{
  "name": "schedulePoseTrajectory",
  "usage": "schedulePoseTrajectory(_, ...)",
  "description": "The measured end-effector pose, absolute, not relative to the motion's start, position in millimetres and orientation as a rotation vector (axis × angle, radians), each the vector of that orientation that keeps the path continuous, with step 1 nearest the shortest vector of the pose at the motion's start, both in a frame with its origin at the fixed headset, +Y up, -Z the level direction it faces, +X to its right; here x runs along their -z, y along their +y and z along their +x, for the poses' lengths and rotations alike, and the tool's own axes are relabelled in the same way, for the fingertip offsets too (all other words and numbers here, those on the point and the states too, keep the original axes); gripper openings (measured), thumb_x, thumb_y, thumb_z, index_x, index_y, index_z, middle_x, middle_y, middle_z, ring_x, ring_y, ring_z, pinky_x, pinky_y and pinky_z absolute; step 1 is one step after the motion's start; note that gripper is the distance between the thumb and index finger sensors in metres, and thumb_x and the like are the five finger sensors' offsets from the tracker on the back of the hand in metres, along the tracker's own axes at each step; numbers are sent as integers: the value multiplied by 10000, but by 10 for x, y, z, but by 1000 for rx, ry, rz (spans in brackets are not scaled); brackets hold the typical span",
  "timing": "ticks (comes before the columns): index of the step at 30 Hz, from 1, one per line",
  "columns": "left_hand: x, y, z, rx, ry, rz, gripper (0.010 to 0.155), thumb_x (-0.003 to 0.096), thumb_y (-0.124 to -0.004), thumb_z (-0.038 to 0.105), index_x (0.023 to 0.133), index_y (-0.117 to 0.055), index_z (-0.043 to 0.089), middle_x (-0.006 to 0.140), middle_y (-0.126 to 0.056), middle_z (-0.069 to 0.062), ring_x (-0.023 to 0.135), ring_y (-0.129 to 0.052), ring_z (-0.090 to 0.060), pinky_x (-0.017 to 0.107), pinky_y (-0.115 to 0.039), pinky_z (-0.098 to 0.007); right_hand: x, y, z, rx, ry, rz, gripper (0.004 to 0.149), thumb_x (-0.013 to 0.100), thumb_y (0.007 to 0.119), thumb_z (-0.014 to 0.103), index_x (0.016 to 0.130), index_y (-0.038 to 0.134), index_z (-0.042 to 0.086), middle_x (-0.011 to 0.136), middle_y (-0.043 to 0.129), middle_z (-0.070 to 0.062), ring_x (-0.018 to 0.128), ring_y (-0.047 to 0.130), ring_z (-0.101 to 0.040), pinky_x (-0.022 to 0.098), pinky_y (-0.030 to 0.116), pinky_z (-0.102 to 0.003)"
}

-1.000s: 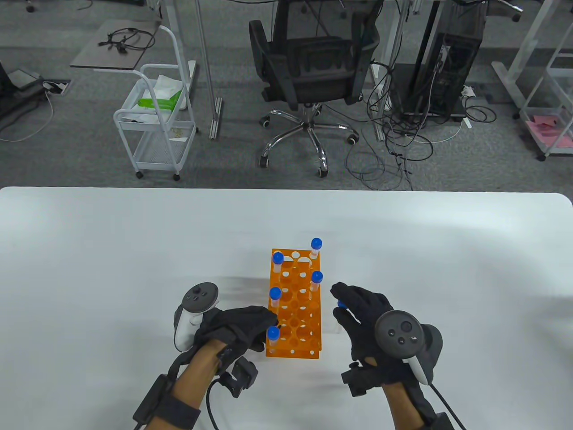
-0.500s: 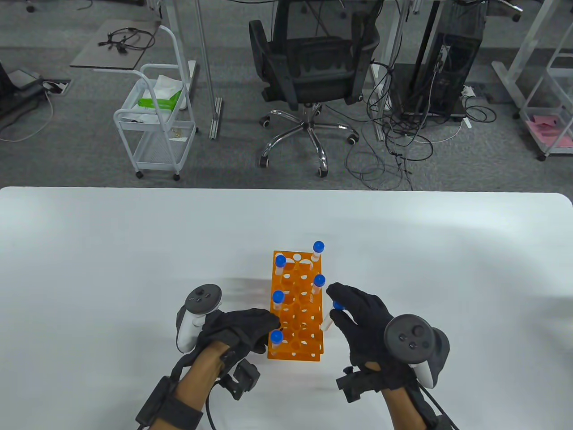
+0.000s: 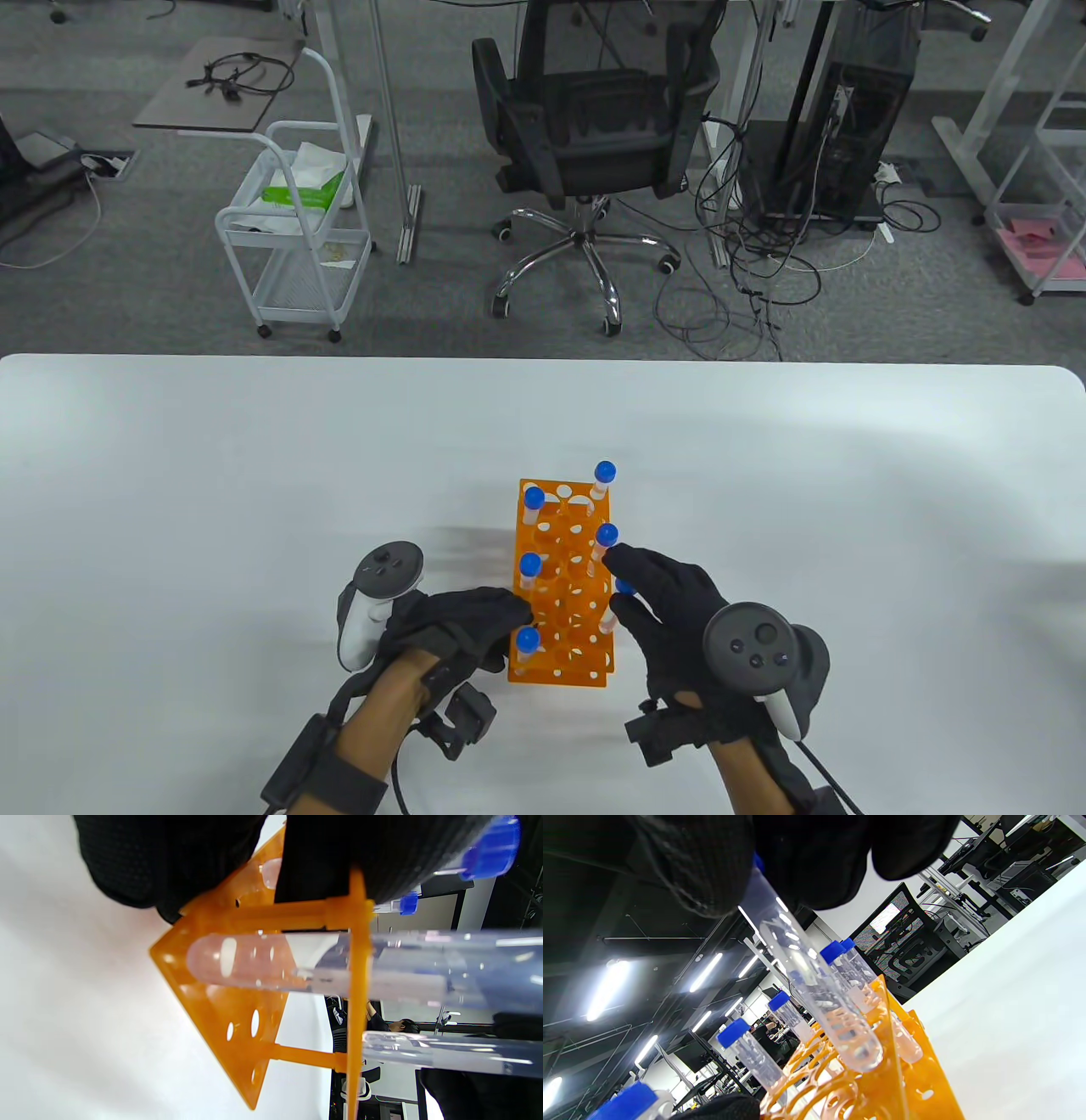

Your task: Insert test tubes into test tube rack (6 test tubes)

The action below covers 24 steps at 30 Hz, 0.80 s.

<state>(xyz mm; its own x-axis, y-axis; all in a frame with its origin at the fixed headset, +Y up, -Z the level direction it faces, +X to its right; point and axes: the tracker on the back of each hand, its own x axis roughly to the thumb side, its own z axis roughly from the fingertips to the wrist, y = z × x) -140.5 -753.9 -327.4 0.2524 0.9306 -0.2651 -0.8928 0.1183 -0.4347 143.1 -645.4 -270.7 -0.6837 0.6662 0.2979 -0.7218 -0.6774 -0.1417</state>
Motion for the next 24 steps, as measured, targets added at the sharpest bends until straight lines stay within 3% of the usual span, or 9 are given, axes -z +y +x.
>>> schedulePoseTrajectory(12,3266,-7552,-1375,-1327,-90,-590,411,446,-797,475,692,-947,182,937,-760,-283,741,-909,-377,479,-821,-496,2716,-6496,1396,-2349,-338,292,504,429,859,395,917,742,422,952,836,50,808,879,-215,663,696,-555)
schedulePoseTrajectory(24,3265,-7544,-1388,-1339,-77,-579,412,444,-797,475,690,-948,181,934,-765,-285,738,-916,-378,472,-830,-495,2806,-6661,1346,-2385,-180,295,537,419,881,383,934,730,385,952,833,49,812,872,-222,665,687,-563)
